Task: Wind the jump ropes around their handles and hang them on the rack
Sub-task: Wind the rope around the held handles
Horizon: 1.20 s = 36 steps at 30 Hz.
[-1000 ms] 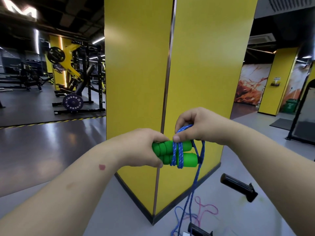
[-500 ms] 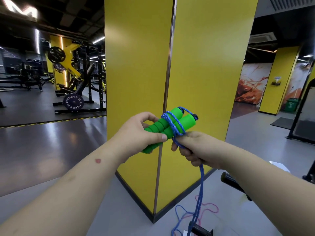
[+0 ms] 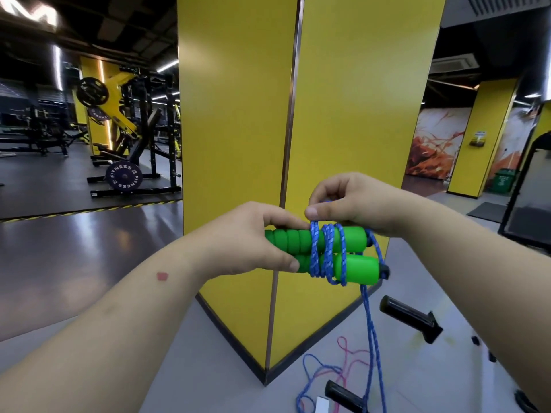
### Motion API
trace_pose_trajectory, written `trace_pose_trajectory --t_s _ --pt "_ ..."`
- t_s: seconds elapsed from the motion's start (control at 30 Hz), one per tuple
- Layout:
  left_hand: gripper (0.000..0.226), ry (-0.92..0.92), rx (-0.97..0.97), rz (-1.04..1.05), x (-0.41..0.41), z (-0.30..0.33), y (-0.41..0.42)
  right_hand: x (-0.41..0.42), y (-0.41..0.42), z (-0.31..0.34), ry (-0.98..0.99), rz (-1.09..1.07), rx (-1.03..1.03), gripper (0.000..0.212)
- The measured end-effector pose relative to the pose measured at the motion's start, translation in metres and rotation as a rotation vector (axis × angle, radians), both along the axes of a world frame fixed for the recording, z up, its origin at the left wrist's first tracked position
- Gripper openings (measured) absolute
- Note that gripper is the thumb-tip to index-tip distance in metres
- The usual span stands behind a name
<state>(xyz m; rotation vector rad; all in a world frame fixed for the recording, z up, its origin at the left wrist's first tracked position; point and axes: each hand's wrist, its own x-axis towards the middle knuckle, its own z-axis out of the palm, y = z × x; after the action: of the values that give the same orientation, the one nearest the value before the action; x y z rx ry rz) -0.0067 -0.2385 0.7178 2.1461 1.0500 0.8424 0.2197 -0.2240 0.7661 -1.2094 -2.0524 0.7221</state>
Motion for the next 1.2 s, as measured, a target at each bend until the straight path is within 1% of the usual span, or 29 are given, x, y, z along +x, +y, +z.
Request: trace_pose_trajectory --t_s 0.1,0.13,0.17,0.23,0.3,0.37,0.43,0.5,0.53,0.6,0.67,0.73,0.8,0.87,0.93,0.97,1.0,1.03,1.07,1.1,1.13,1.17,1.2 --pt "0.044 -0.243 -0.095 -0.105 -0.005 0.002 -0.001 0.008 0.015 -0.024 0.340 -0.095 -0.313 0.015" --pt "0.042 -0.323 -0.122 -0.104 -0.006 0.000 -0.001 0.009 0.017 -0.034 0.428 -0.099 -0.403 0.017" --pt "0.041 -0.392 -0.137 -0.084 -0.004 -0.001 0.000 0.008 0.018 -0.043 0.453 -0.069 -0.436 0.021" --pt "0.038 -0.505 -0.134 0.003 -0.001 -0.005 0.004 -0.002 0.014 -0.055 0.333 -0.030 -0.396 0.025" --pt "0.037 -0.580 -0.101 0.139 0.001 -0.009 0.012 -0.016 0.004 -0.059 0.176 -0.078 -0.363 0.030" --pt "0.036 -0.586 -0.014 0.295 0.000 -0.013 0.021 -0.025 -0.006 -0.056 0.056 -0.108 -0.325 0.034" --pt "0.035 -0.485 0.086 0.397 0.000 -0.018 0.027 -0.031 -0.018 -0.048 -0.142 -0.141 -0.194 0.030" --pt "0.034 -0.351 0.157 0.439 0.001 -0.021 0.027 -0.035 -0.028 -0.035 -0.423 -0.144 0.042 0.026" --pt "0.033 -0.286 0.186 0.447 0.003 -0.022 0.025 -0.036 -0.033 -0.026 -0.519 -0.133 0.144 0.026" --pt "0.034 -0.172 0.197 0.397 0.005 -0.018 0.019 -0.034 -0.037 -0.007 -0.571 -0.141 0.257 0.025" --pt "0.035 -0.122 0.133 0.250 0.006 -0.013 0.012 -0.025 -0.032 0.010 -0.517 -0.164 0.319 0.024" --pt "0.035 -0.179 -0.001 0.090 0.004 -0.007 0.006 -0.016 -0.025 0.017 -0.358 -0.129 0.274 0.026" --pt "0.038 -0.273 -0.109 -0.030 -0.001 -0.002 0.002 -0.008 -0.020 0.021 -0.133 -0.040 0.159 0.026" --pt "0.037 -0.367 -0.194 -0.143 -0.006 0.002 0.000 -0.004 -0.011 0.015 0.034 0.001 -0.003 0.020" --pt "0.033 -0.464 -0.258 -0.205 -0.011 0.005 -0.003 0.002 0.001 0.001 0.173 -0.031 -0.156 0.010" --pt "0.032 -0.520 -0.286 -0.220 -0.012 0.006 -0.004 0.004 0.009 -0.007 0.214 -0.060 -0.211 0.011" --pt "0.031 -0.584 -0.312 -0.223 -0.012 0.006 -0.004 0.006 0.014 -0.017 0.220 -0.080 -0.218 0.019" --pt "0.032 -0.657 -0.336 -0.215 -0.012 0.006 -0.004 0.007 0.020 -0.027 0.219 -0.077 -0.213 0.025" --pt "0.035 -0.733 -0.353 -0.191 -0.010 0.006 -0.002 0.004 0.017 -0.034 0.209 -0.042 -0.212 0.026" --pt "0.035 -0.806 -0.361 -0.152 -0.009 0.006 0.000 -0.001 0.015 -0.041 0.209 -0.004 -0.232 0.026" --pt "0.033 -0.870 -0.355 -0.092 -0.007 0.005 0.003 -0.007 0.009 -0.046 0.198 0.008 -0.256 0.030" --pt "0.031 -0.912 -0.330 -0.006 -0.005 0.003 0.006 -0.013 0.005 -0.051 0.185 0.007 -0.271 0.035" --pt "0.028 -0.916 -0.278 0.094 -0.003 0.001 0.010 -0.023 -0.005 -0.051 0.136 -0.001 -0.260 0.037"
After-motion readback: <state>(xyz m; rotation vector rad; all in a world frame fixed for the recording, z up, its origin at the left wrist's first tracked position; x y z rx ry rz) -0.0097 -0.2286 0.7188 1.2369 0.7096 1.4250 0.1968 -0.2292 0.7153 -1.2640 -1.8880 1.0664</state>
